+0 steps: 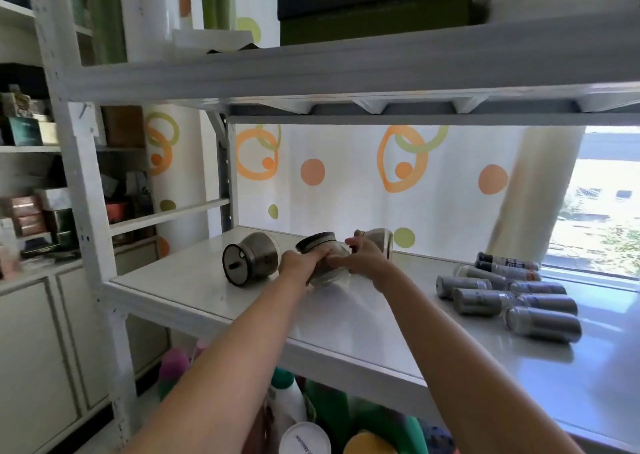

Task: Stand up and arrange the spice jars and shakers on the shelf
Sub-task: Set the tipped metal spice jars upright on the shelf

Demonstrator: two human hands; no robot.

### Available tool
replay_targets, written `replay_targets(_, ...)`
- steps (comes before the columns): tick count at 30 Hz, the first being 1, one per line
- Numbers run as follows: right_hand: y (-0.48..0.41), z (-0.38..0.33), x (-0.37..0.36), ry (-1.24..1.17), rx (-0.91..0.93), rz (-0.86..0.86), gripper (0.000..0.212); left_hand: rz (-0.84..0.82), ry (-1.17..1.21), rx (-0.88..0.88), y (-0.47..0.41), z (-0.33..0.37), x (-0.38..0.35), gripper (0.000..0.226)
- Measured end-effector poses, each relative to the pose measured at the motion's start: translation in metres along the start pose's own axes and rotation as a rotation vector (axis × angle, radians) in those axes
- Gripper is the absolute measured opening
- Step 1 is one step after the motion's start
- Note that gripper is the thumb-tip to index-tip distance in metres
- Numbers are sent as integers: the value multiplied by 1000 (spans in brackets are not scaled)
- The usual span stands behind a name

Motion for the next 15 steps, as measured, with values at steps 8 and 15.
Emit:
replay_targets(8, 32, 16, -12, 32, 41, 94, 72, -163, -69, -205, 8, -8, 13, 51)
replay_targets(15, 45, 14, -24, 90, 88, 115, 76, -247, -162, -302, 5, -13, 23, 59)
Point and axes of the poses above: each hand's wrist, its own y-axis away from the middle knuckle, its own x-axis out of the back of the hand, z = x × y, the point moved 1 cm from there along -y, towards the middle knuckle, and after that the axes turned 3 degrees about z, right-handed, at the moved point
